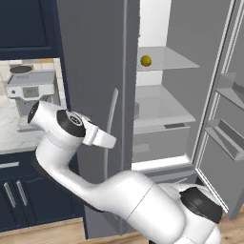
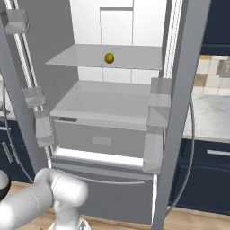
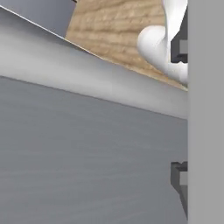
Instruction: Retrieve a lemon from the fridge and place it on the cutting board with the fish.
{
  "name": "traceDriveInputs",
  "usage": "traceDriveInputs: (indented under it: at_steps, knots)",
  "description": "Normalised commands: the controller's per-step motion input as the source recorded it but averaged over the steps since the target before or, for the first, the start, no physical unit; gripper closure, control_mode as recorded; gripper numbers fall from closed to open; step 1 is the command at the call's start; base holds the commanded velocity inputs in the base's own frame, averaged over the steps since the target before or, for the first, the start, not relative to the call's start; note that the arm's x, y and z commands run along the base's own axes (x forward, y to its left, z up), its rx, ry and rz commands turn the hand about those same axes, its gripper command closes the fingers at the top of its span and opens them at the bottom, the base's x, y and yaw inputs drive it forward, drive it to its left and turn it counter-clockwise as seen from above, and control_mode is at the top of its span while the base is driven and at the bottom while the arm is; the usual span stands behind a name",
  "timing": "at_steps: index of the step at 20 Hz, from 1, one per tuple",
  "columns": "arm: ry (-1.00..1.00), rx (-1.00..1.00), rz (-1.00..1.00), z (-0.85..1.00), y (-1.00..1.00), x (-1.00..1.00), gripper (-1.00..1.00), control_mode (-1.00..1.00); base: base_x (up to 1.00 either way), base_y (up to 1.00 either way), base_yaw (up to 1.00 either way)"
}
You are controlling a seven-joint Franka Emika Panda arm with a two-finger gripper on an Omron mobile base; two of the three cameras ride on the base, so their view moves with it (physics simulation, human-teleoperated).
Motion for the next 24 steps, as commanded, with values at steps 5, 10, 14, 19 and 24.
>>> traceDriveInputs:
  at_steps: [5,10,14,19,24]
  knots:
    - [0.00,0.00,-0.02,0.00,0.25,-0.61,-1.00,-1.00,0.00,0.00,0.00]
    - [0.02,0.00,-0.03,0.08,-0.21,-0.78,-1.00,-1.00,0.00,0.00,0.00]
    - [0.03,0.08,0.00,0.28,-0.95,-0.54,-1.00,-1.00,0.00,0.00,0.00]
    - [-0.03,0.35,0.01,0.13,-1.00,-0.53,-1.00,-1.00,0.00,0.00,0.00]
    - [-0.05,0.61,0.08,0.07,-0.96,-0.04,-1.00,-1.00,0.00,0.00,0.00]
